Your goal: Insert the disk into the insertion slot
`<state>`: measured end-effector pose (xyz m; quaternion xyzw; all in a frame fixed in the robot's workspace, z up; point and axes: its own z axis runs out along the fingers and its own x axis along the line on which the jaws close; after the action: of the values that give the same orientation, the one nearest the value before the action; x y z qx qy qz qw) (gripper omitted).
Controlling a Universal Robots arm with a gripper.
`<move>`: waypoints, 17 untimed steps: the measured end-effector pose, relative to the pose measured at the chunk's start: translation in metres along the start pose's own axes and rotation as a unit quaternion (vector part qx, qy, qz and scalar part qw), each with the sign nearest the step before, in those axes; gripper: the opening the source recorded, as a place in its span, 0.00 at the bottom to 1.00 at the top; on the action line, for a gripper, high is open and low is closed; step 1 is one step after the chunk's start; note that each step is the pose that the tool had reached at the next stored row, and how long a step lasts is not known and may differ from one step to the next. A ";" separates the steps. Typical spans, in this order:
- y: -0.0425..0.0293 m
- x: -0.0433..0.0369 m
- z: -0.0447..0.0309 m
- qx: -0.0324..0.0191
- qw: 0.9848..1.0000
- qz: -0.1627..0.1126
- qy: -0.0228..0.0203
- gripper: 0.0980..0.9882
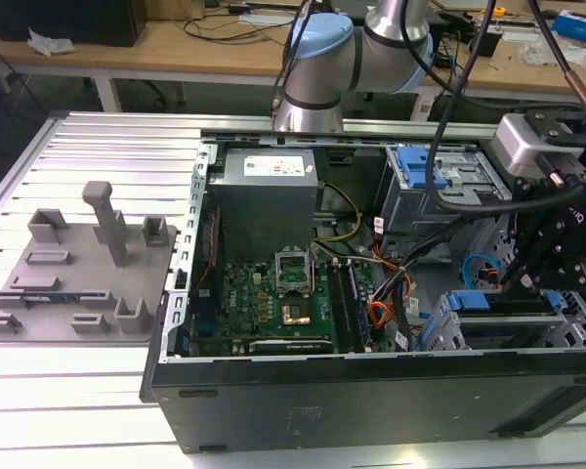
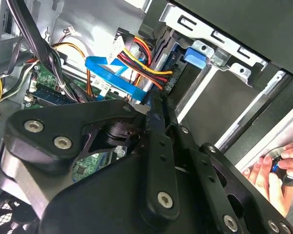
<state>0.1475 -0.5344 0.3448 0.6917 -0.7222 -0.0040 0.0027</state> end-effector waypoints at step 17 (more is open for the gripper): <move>0.0002 -0.0004 -0.0220 0.000 1.000 -0.012 0.000 0.15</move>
<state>0.1475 -0.5341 0.3668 0.7004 -0.7137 -0.0040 0.0028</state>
